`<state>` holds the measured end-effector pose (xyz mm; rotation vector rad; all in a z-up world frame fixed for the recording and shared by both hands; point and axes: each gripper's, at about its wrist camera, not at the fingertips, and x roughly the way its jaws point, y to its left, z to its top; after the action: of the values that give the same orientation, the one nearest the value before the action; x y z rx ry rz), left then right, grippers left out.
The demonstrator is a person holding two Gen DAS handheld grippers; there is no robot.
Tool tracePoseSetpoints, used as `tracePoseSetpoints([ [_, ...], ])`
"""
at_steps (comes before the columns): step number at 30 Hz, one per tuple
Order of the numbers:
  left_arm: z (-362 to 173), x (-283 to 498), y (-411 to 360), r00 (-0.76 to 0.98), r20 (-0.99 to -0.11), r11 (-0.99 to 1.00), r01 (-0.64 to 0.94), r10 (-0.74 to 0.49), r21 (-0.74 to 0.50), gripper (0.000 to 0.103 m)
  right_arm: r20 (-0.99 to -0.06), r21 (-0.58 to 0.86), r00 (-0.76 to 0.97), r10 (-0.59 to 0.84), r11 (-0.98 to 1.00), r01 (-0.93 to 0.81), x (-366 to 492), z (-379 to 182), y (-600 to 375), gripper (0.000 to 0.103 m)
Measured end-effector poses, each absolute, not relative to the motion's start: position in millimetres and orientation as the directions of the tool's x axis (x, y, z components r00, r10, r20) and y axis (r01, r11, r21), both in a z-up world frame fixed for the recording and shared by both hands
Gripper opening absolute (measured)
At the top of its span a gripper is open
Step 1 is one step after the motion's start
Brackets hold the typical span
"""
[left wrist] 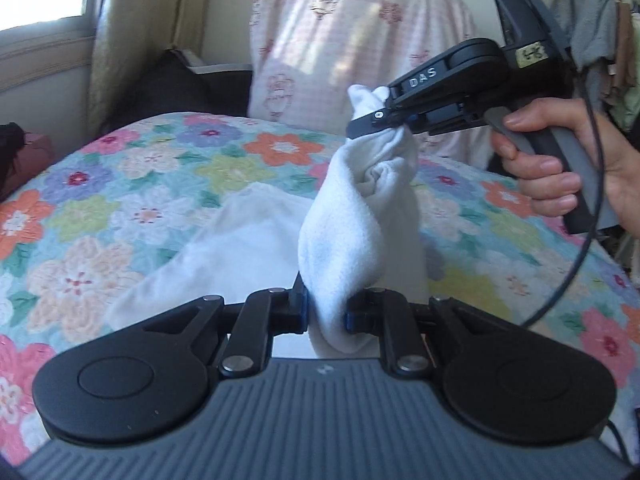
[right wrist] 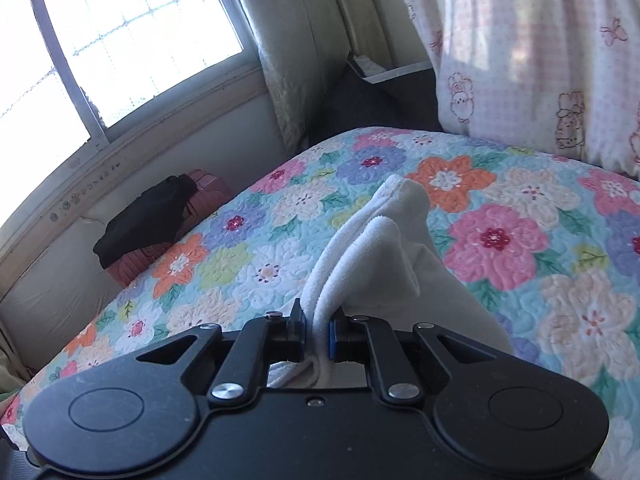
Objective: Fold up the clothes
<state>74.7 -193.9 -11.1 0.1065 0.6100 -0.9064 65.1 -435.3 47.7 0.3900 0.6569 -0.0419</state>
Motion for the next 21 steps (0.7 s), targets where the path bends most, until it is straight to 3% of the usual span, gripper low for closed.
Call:
tracePoseSetpoints([
  [5, -30, 145, -178, 0.512, -0.572, 0.710, 0.678, -0.641, -0.189, 0.015, -0.621, 0.332, 0.779, 0.090, 0.930, 0.157, 122, 30, -425, 0.013],
  [8, -48, 156, -167, 0.514, -0.601, 0.733, 0.654, -0.612, -0.187, 0.015, -0.631, 0.431, 0.758, 0.166, 0.887, 0.164, 151, 10, -430, 0.014],
  [12, -77, 155, -168, 0.513, -0.647, 0.744, 0.656, -0.565, -0.129, 0.015, -0.654, 0.427, 0.729, 0.202, 0.894, 0.136, 177, -21, -416, 0.014],
  [16, -102, 163, -168, 0.533, -0.661, 0.763, 0.640, -0.529, -0.094, 0.017, -0.647, 0.411, 0.743, 0.171, 0.899, 0.150, 186, -45, -408, 0.027],
  [21, -115, 191, -134, 0.500, -0.633, 0.789, 0.520, -0.591, -0.326, 0.020, -0.563, 0.444, 0.819, 0.112, 0.877, 0.185, 172, -41, -432, 0.032],
])
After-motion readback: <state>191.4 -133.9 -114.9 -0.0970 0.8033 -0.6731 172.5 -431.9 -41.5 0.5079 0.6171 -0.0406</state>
